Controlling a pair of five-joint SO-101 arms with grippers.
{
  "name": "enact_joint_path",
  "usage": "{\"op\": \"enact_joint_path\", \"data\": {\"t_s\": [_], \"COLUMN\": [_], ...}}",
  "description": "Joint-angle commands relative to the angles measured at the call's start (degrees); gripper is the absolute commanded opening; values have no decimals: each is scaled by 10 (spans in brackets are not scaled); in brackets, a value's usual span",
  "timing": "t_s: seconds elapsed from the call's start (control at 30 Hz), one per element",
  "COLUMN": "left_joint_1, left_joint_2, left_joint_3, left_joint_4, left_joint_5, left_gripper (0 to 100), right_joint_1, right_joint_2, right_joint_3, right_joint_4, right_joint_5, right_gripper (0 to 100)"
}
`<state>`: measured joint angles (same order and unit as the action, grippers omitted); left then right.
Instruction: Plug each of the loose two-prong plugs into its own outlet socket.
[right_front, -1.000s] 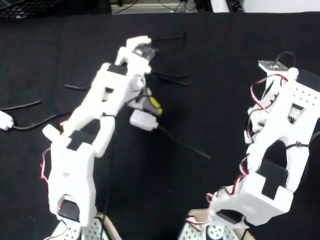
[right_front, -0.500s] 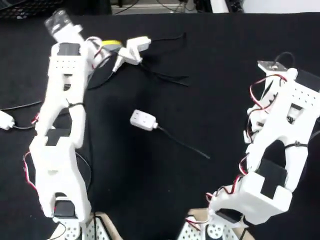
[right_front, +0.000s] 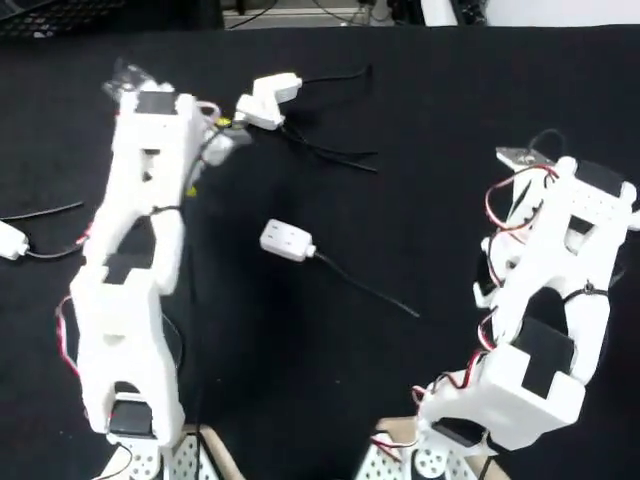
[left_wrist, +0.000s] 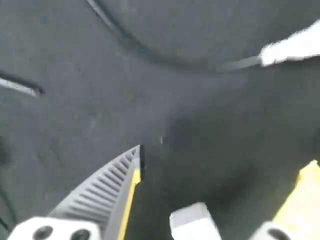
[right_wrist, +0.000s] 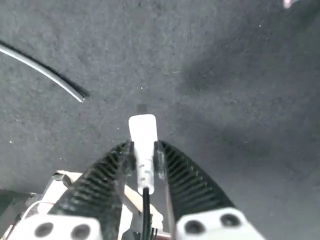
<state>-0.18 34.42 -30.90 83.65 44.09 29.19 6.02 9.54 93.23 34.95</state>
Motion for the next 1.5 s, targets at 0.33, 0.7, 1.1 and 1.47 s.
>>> {"op": "enact_joint_path", "data": {"t_s": [0.33, 0.7, 1.1, 1.47], "left_joint_1": [134, 149, 166, 213], "left_joint_2": [83, 102, 156, 160], "left_joint_3": [-28, -60, -77, -101], "left_joint_4": [90, 85, 135, 158], "left_joint_5": [120, 196, 198, 197], "left_gripper": [449, 449, 449, 449], "right_joint_1": [-2, 24, 21, 25], "right_joint_2": [-10, -10, -10, -10], "right_joint_3": [1, 1, 1, 1], "right_joint_4": [-5, -1, -1, 0], "right_joint_5": [5, 25, 25, 25], "right_gripper": [12, 12, 12, 12]}}
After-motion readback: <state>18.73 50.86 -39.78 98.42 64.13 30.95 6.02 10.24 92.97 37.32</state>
